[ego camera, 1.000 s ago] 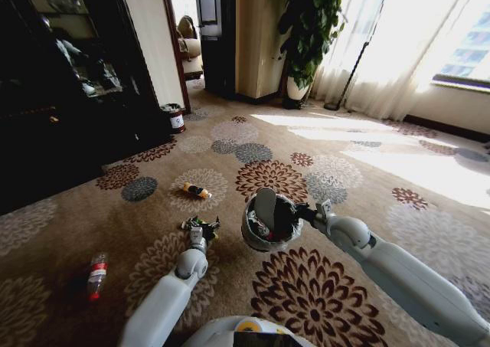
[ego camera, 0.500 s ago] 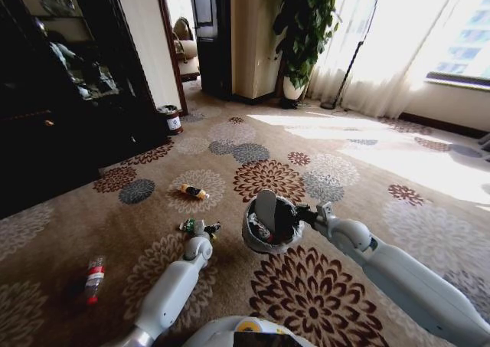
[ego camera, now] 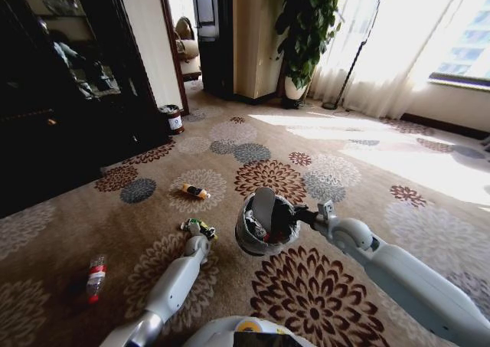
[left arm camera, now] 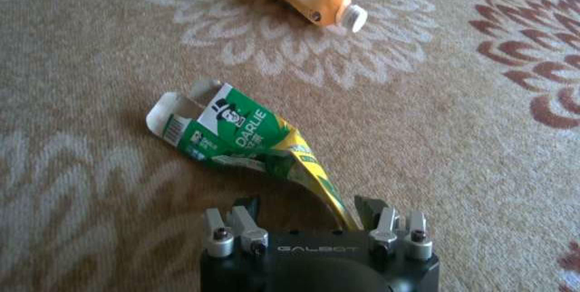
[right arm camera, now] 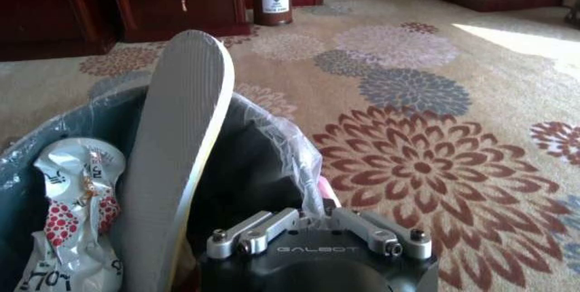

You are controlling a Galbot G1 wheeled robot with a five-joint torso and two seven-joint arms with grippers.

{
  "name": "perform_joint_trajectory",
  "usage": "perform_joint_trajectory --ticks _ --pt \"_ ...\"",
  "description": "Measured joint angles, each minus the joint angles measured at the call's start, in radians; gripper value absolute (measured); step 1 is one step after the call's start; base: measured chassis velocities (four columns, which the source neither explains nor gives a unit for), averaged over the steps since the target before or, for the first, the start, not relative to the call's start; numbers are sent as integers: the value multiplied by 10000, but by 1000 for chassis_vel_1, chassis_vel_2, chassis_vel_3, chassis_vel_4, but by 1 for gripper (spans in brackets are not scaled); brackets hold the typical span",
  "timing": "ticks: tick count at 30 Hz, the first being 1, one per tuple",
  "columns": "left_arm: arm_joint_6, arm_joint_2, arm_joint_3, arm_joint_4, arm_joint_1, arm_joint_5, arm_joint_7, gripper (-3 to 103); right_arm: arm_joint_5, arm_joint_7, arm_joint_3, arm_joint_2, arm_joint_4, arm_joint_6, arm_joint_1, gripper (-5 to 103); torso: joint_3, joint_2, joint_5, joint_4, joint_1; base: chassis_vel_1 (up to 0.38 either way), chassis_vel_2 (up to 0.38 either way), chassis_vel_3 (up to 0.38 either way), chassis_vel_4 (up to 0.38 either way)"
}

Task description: Pick up the trash from the ground and place it into the trash bin.

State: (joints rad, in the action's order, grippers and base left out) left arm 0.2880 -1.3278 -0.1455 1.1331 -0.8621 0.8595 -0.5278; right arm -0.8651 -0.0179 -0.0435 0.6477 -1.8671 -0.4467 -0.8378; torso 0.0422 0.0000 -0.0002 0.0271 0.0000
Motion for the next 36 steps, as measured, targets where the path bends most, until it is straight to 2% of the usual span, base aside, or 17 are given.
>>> perform_joint_trajectory --ticks 1,4,5,8,11,13,14,16,20,22,26,28,29,32,33,35,36 --pt "0 0 0 0 0 0 0 77 0 0 0 0 0 0 0 1 0 0 0 0 0 0 0 0 0" --pt "-12 -151 27 -250 171 0 43 60 -63 0 0 -40 11 1 66 1 0 0 1 0 0 0 0 0 0" --pt "-12 -151 27 -250 171 0 43 60 -63 0 0 -40 11 1 66 1 0 0 1 0 0 0 0 0 0" --pt "0 -219 33 -290 249 20 89 49 -66 0 0 -58 60 5 48 1 0 0 1 0 0 0 0 0 0" --pt "52 -240 51 -375 329 187 133 34 -107 0 21 -26 82 28 -5 1 0 0 3 0 0 0 0 0 0" --pt "48 -244 54 -440 353 233 134 34 -113 -1 22 -15 87 33 -10 1 -1 0 3 0 0 0 0 0 0" --pt "25 -243 60 -522 378 289 135 23 -113 -2 23 -1 103 33 -11 1 -1 0 2 1 0 0 0 0 0" --pt "10 -239 63 -542 381 329 136 23 -111 -2 22 5 118 33 -11 1 -1 0 1 1 0 0 0 0 0" --pt "-38 -191 67 -542 382 426 142 3 -89 -3 -3 27 142 36 22 1 -1 0 1 0 0 0 0 0 0" --pt "-97 -157 81 -483 356 385 144 1 -71 -3 -9 34 142 37 29 1 -1 0 1 0 0 0 0 0 0" --pt "-422 -45 96 45 111 -526 259 0 -48 -4 -16 56 143 37 27 1 0 0 0 1 0 0 0 0 0" --pt "-901 178 94 1246 -282 -2185 513 0 30 -5 -10 78 144 38 -30 1 -1 0 1 3 0 0 0 0 0" --pt "-901 178 94 1246 -282 -2185 513 0 30 -5 -10 78 144 38 -30 1 -1 0 1 3 0 0 0 0 0" --pt "-1231 585 94 3113 -596 -3432 592 0 134 -8 -16 212 387 38 18 1 -1 0 0 -1 0 0 0 0 0" --pt "-1231 585 94 3113 -596 -3432 592 0 134 -8 -16 212 387 38 18 1 -1 0 0 -1 0 0 0 0 0" --pt "-1240 883 119 4512 -713 -3794 637 0 145 -6 -80 346 646 21 186 1 -1 0 3 -1 0 0 0 0 0" --pt "-1240 883 119 4512 -713 -3794 637 0 145 -6 -80 346 646 21 186 1 -1 0 3 -1 0 0 0 0 0"
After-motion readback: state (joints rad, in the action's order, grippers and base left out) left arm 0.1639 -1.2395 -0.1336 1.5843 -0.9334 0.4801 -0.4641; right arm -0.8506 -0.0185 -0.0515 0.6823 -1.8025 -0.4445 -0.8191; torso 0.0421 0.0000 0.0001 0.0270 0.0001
